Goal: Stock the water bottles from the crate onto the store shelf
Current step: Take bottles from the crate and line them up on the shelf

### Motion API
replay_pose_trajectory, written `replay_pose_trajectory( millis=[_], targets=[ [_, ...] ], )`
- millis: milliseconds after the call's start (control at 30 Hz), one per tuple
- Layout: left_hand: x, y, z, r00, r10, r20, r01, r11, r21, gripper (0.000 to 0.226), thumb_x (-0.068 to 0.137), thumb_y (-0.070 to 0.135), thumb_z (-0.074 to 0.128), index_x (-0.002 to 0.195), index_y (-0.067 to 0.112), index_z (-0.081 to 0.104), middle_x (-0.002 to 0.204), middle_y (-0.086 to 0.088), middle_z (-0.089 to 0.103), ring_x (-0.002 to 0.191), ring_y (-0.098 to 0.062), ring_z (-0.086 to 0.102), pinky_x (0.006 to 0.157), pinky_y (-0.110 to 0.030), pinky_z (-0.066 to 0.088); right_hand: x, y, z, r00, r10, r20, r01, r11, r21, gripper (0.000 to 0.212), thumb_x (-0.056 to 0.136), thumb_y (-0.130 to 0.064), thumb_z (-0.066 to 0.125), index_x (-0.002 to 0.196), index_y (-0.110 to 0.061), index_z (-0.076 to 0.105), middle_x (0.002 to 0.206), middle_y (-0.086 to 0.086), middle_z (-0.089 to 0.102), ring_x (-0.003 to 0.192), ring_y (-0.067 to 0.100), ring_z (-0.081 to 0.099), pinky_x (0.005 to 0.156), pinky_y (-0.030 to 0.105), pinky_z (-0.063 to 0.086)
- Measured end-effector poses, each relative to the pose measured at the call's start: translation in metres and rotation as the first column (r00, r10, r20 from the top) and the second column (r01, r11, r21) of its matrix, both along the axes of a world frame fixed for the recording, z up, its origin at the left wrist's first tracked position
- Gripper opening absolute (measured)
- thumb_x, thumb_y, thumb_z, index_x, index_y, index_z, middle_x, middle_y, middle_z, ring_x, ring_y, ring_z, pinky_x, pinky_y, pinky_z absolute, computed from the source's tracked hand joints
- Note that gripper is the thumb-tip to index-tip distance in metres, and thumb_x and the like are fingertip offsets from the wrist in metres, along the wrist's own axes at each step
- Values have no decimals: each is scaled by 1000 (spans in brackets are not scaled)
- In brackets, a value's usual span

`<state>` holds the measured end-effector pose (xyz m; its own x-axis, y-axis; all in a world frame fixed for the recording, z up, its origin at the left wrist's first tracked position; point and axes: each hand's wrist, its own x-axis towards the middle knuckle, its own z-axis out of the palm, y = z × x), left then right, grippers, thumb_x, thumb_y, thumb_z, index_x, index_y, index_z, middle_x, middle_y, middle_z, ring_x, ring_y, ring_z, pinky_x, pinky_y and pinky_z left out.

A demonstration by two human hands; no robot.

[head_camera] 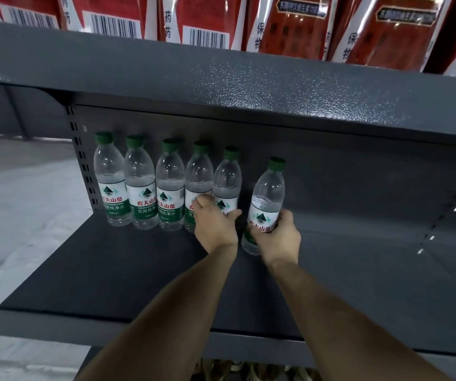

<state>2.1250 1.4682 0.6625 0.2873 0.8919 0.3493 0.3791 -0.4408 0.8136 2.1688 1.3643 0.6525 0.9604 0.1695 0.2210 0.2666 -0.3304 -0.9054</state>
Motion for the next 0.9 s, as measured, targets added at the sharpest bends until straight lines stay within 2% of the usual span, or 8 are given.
replay_pose_trajectory(
  millis=[167, 333, 500, 733, 900],
  targets=[
    [5, 1, -2, 1000, 9, 7, -9, 1000, 1, 74, 66, 40, 88, 114, 5, 46, 120, -10, 57, 116, -30, 55, 75, -41, 51, 9, 11, 0, 1000, 21, 9, -21, 1000, -15, 52, 72, -29, 82, 114, -20, 53, 99, -2, 68, 94, 19, 65, 83, 35, 55],
    [-2, 5, -14, 998, -55, 11, 54, 996, 66, 62, 72, 38, 84, 110, 8, 46, 117, -7, 55, 112, -27, 56, 73, -38, 50, 16, 18, -1, 999, 48, 21, -47, 998, -33, 47, 72, -29, 83, 106, -20, 51, 92, -5, 65, 88, 17, 65, 74, 26, 50],
    [-8, 11, -23, 994, -113, 5, 112, 983, 147, 49, 81, 25, 77, 119, 10, 50, 118, -5, 54, 105, -27, 60, 74, -38, 53, 21, 26, -1, 997, 65, 31, -64, 997, -41, 49, 73, -23, 83, 111, -21, 53, 104, 0, 67, 96, 19, 64, 80, 26, 49],
    [-2, 13, -20, 992, -123, 23, 121, 990, 75, 46, 78, 24, 81, 110, 14, 49, 109, -2, 57, 100, -23, 60, 71, -34, 50, 27, 34, -1, 996, 66, 64, -62, 996, -65, 52, 70, -18, 85, 114, -17, 56, 111, 2, 63, 106, 21, 60, 89, 30, 48],
    [0, 17, -21, 993, -120, 16, 119, 991, 68, 46, 78, 29, 81, 104, 15, 47, 101, 1, 59, 93, -20, 62, 65, -28, 40, 32, 40, 0, 996, 71, 47, -67, 995, -80, 58, 69, -16, 85, 119, -15, 54, 116, 5, 60, 110, 23, 57, 93, 34, 48]
  ],
)
